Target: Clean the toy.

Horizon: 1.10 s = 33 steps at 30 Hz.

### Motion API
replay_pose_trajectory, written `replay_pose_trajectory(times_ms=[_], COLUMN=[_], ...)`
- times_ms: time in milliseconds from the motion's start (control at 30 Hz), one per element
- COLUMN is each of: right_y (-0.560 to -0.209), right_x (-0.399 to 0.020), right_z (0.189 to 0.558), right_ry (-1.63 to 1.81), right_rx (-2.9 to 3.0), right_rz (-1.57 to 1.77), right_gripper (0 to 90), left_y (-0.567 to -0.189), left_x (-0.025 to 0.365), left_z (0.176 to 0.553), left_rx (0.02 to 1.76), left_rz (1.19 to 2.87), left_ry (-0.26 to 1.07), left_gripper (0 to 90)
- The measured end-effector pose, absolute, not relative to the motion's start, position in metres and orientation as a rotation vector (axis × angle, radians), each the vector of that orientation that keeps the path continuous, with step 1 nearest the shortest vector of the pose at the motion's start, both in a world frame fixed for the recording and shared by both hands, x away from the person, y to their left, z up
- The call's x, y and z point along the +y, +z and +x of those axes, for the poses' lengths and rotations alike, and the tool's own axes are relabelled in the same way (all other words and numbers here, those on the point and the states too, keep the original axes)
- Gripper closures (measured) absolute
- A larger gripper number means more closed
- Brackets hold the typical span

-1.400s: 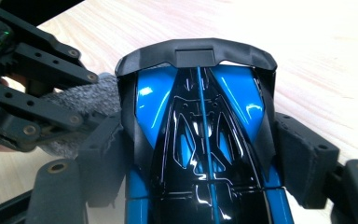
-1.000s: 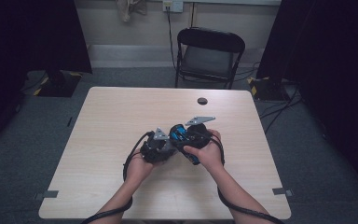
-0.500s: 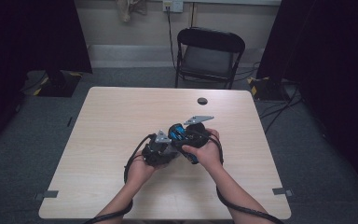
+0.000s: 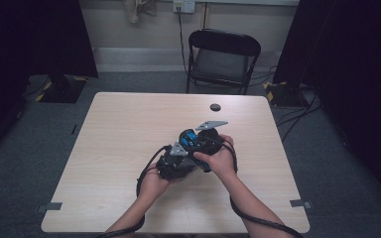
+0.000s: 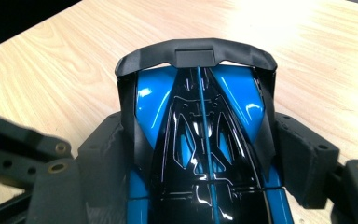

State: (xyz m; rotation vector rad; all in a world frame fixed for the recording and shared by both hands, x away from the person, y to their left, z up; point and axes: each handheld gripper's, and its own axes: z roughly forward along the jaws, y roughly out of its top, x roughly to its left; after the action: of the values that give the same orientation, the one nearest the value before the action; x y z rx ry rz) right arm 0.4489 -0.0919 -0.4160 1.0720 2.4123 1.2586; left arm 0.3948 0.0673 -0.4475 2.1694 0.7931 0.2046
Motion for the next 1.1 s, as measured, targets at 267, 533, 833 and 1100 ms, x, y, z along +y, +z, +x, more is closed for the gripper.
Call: replay_pose_trajectory(times_ms=[267,533,833,1100], right_y=[-0.414,-0.413,-0.411,-0.41], right_x=[-0.092,-0.093,-0.095,-0.098], right_z=[0.451,0.454,0.457,0.46], right_ry=[1.262,1.261,1.269,1.272], right_rx=[2.399,2.386,2.37,2.358], right_rz=[1.088,1.113,1.139,1.153], right_gripper=[26.0,26.0,26.0,26.0], left_y=[-0.45,-0.452,-0.455,-0.456], left_x=[0.06,0.05,0.046,0.044], left_z=[0.392,0.387,0.383,0.378], left_rx=[0.774,0.738,0.723,0.703], left_rz=[2.163,2.175,2.159,2.146], left_ry=[0.182,0.157,0.128,0.115], left_gripper=[75.2,75.2,75.2,75.1])
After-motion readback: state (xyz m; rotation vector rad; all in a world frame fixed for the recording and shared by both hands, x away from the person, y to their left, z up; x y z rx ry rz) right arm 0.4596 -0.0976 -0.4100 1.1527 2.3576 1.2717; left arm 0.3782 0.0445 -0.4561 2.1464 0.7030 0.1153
